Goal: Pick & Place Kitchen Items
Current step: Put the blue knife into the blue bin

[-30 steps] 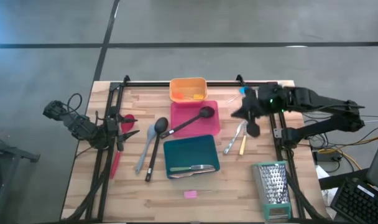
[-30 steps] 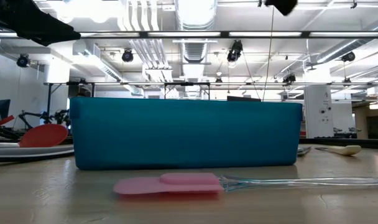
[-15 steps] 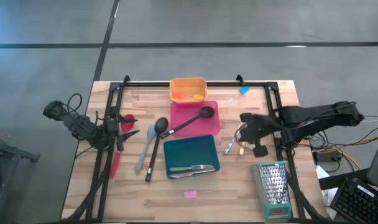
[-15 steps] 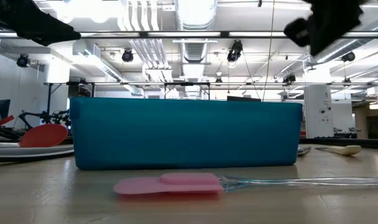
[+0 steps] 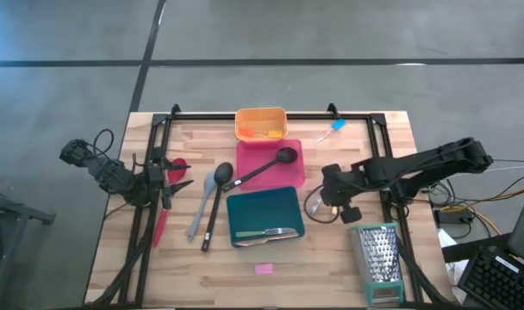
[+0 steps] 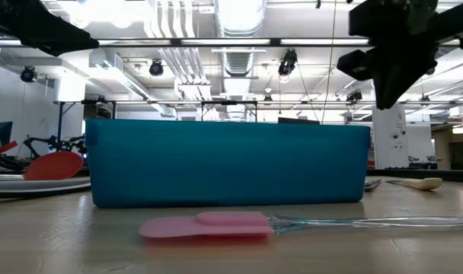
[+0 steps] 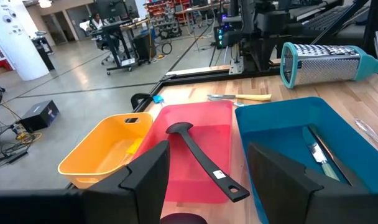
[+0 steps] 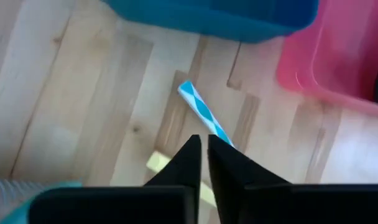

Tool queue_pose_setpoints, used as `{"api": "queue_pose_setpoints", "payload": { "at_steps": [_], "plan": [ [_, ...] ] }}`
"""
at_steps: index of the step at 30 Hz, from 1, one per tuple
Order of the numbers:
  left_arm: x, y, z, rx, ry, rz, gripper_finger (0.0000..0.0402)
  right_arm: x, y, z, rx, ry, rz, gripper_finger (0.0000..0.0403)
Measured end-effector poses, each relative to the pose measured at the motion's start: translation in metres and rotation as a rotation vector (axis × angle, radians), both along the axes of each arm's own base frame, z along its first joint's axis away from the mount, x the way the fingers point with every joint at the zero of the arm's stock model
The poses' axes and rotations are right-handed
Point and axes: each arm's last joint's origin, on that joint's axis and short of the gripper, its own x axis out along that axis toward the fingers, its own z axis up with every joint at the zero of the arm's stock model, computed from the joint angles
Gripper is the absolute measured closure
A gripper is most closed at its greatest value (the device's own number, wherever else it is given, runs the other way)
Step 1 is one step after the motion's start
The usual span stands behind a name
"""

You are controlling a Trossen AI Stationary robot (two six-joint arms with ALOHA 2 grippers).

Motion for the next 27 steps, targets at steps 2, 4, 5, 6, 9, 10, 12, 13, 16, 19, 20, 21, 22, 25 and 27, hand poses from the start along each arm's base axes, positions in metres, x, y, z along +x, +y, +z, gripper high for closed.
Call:
{"api": "queue_pose_setpoints", "payload": {
  "at_steps": [2, 4, 5, 6, 9, 10, 12, 13, 16, 19, 20, 21, 22, 25, 27],
  "plan": [
    [0.000, 0.000, 0.000, 0.000, 0.000, 0.000, 0.0184, 0.006, 0.001, -0.002, -0.012, 0.014, 0.007, 0.0347],
    [0.000, 0.000, 0.000, 0.000, 0.000, 0.000, 0.0184, 0.011, 0.001, -0.005, -0.026, 0.027, 0.013, 0.0321],
    [0.000, 0.000, 0.000, 0.000, 0.000, 0.000, 0.0184, 0.013, 0.001, -0.006, -0.029, 0.033, 0.019, 0.0308],
    [0.000, 0.000, 0.000, 0.000, 0.000, 0.000, 0.0184, 0.015, 0.002, -0.009, -0.035, 0.044, 0.031, 0.0295],
    [0.000, 0.000, 0.000, 0.000, 0.000, 0.000, 0.0184, 0.021, 0.003, -0.018, -0.051, 0.089, 0.063, 0.0260],
    [0.000, 0.000, 0.000, 0.000, -0.001, 0.000, 0.0184, 0.023, 0.003, -0.022, -0.057, 0.105, 0.074, 0.0250],
    [0.000, 0.000, 0.000, 0.000, 0.000, 0.000, 0.0184, 0.027, 0.003, -0.029, -0.080, 0.134, 0.088, 0.0233],
    [0.000, 0.000, 0.000, 0.000, -0.001, 0.000, 0.0184, 0.029, 0.003, -0.033, -0.095, 0.151, 0.087, 0.0226],
    [0.000, 0.000, 0.000, 0.000, -0.001, 0.000, 0.0184, 0.034, 0.003, -0.044, -0.136, 0.193, 0.097, 0.0208],
    [0.000, 0.000, 0.000, 0.000, 0.000, 0.000, 0.0184, 0.039, 0.003, -0.053, -0.159, 0.215, 0.111, 0.0197],
    [0.000, 0.000, 0.000, 0.000, -0.001, 0.000, 0.0184, 0.041, 0.003, -0.056, -0.160, 0.217, 0.117, 0.0195],
    [0.000, 0.000, 0.000, 0.000, -0.001, 0.000, 0.0184, 0.043, 0.003, -0.059, -0.161, 0.221, 0.120, 0.0193],
    [0.000, 0.000, 0.000, 0.000, -0.001, 0.000, 0.0184, 0.045, 0.004, -0.062, -0.161, 0.224, 0.120, 0.0192],
    [0.000, 0.000, 0.000, 0.000, -0.001, 0.000, 0.0184, 0.048, 0.004, -0.070, -0.163, 0.241, 0.125, 0.0192],
    [0.000, 0.000, 0.000, 0.000, 0.000, 0.000, 0.0184, 0.051, 0.004, -0.074, -0.163, 0.251, 0.125, 0.0195]
  ]
}}
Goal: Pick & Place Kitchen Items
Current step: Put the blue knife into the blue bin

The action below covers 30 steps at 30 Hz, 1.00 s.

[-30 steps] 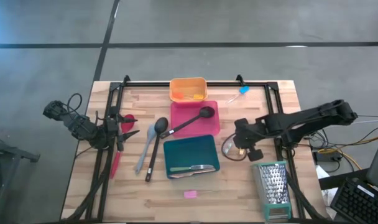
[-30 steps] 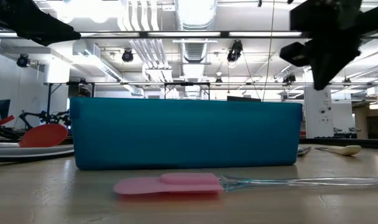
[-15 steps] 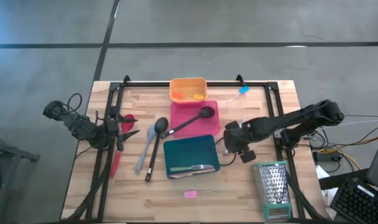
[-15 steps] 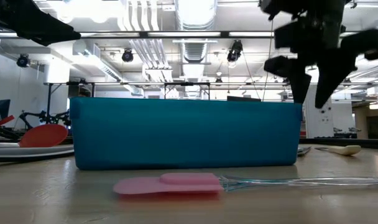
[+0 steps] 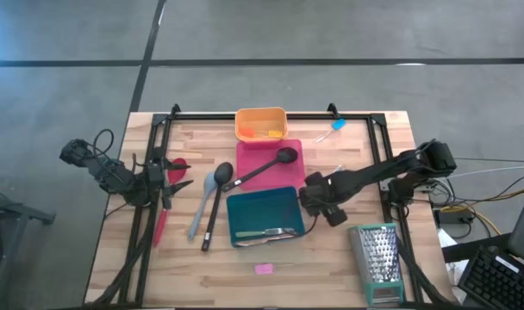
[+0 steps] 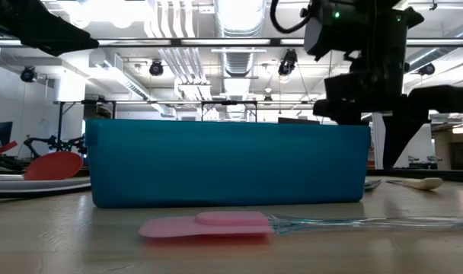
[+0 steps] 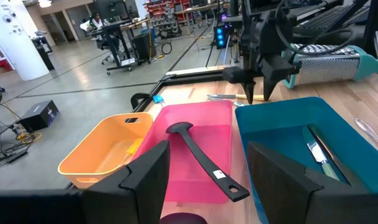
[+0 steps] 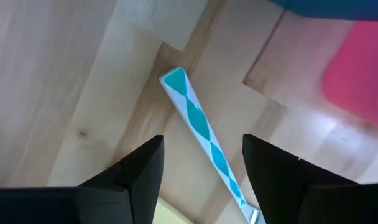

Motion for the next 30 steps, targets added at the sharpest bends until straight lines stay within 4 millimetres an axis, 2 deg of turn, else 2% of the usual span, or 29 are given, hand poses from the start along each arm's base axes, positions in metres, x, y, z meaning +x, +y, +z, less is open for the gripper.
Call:
{"api": "queue_pose_setpoints", "payload": {
  "at_steps": [15, 20, 26, 30],
  "plan": [
    [0.000, 0.000, 0.000, 0.000, 0.000, 0.000, 0.0184, 0.011, 0.002, -0.028, 0.053, 0.061, -0.002, 0.0240],
    [0.000, 0.000, 0.000, 0.000, 0.000, 0.000, 0.0184, 0.011, 0.003, -0.029, 0.065, 0.070, -0.005, 0.0284],
    [0.000, 0.000, 0.000, 0.000, 0.000, 0.000, 0.0184, 0.009, 0.003, -0.028, 0.082, 0.073, -0.020, 0.0369],
    [0.000, 0.000, 0.000, 0.000, 0.000, 0.000, 0.0184, 0.009, 0.003, -0.028, 0.082, 0.074, -0.027, 0.0375]
  ]
}}
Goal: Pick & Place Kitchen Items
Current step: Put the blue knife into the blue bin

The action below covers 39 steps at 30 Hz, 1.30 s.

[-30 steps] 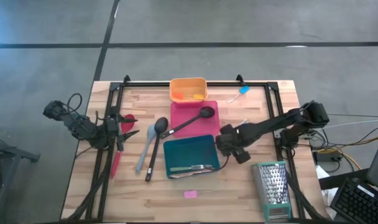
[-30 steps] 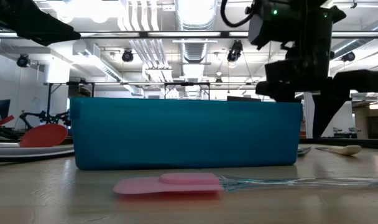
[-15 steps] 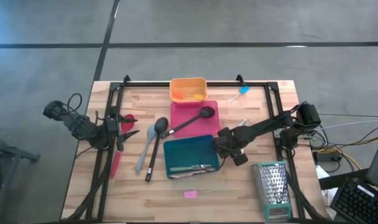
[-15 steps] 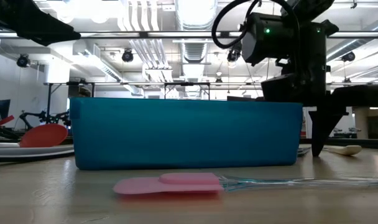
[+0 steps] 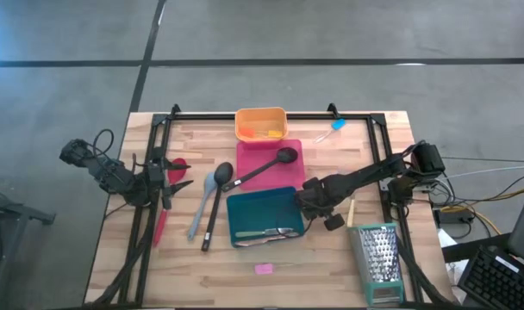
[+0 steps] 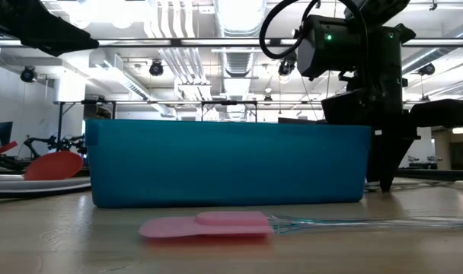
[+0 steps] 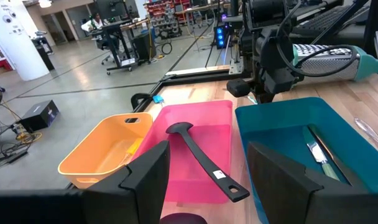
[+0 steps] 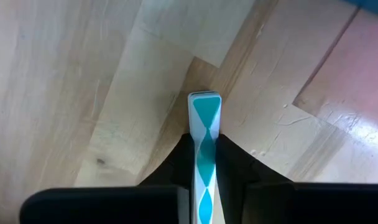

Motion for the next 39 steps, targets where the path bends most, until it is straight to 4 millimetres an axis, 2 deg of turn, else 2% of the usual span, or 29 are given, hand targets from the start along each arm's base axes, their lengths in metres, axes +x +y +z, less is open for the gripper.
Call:
{"api": "queue_pose_setpoints", "payload": {
  "at_steps": [11, 18, 24, 33, 39],
  "plan": [
    [0.000, 0.000, 0.000, 0.000, 0.000, -0.001, 0.0184, -0.002, 0.000, 0.004, 0.000, -0.009, 0.000, 0.0374],
    [0.000, 0.000, 0.000, 0.000, 0.000, 0.000, 0.0184, -0.010, -0.002, 0.027, 0.002, -0.065, -0.032, 0.0375],
    [0.000, 0.000, 0.000, 0.000, 0.000, 0.000, 0.0184, -0.016, -0.003, 0.065, 0.026, -0.198, -0.079, 0.0375],
    [0.000, 0.000, 0.000, 0.000, 0.000, 0.000, 0.0184, -0.021, -0.004, 0.146, 0.055, -0.503, -0.088, 0.0375],
    [0.000, 0.000, 0.000, 0.000, 0.001, 0.000, 0.0184, -0.011, -0.002, 0.195, 0.095, -0.687, -0.046, 0.0375]
  ]
}}
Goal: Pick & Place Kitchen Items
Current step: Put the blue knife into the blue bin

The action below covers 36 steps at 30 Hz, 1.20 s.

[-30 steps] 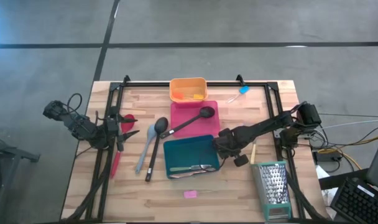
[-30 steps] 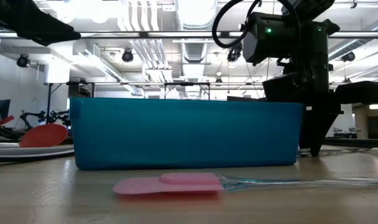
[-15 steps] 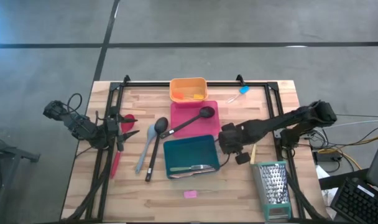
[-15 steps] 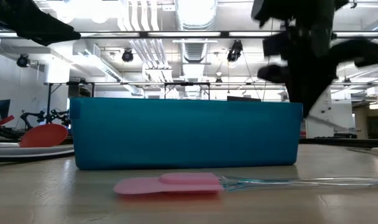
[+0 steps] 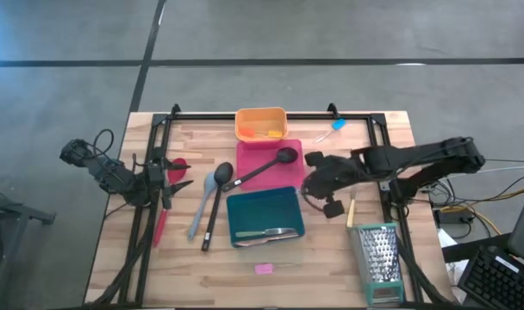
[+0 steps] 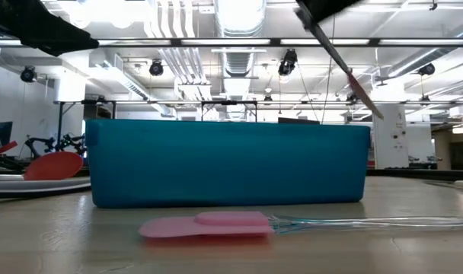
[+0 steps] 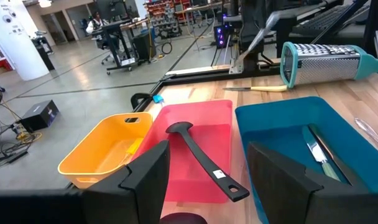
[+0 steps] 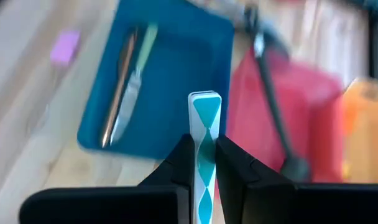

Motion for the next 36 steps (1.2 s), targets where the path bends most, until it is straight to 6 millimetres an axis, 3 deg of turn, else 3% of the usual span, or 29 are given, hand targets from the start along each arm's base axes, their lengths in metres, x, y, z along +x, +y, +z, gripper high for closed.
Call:
{"api": "queue_pose_setpoints", "payload": {
  "at_steps": [8, 16, 21, 29, 36],
  "plan": [
    [0.000, 0.000, 0.000, 0.000, 0.000, 0.000, 0.0184, 0.038, 0.009, 0.036, 0.094, -0.091, 0.078, 0.0376],
    [0.000, 0.000, 0.000, 0.000, 0.000, 0.000, 0.0184, 0.093, 0.024, 0.036, 0.182, -0.073, 0.202, 0.0376],
    [0.000, 0.000, 0.000, 0.000, 0.000, 0.000, 0.0184, 0.128, 0.035, 0.018, 0.224, -0.032, 0.319, 0.0376],
    [0.000, 0.000, 0.000, 0.000, -0.001, 0.000, 0.0184, 0.174, 0.053, -0.035, 0.215, 0.094, 0.411, 0.0376],
    [0.000, 0.000, 0.000, 0.000, 0.000, 0.000, 0.0184, 0.186, 0.050, -0.072, 0.145, 0.253, 0.434, 0.0376]
  ]
}}
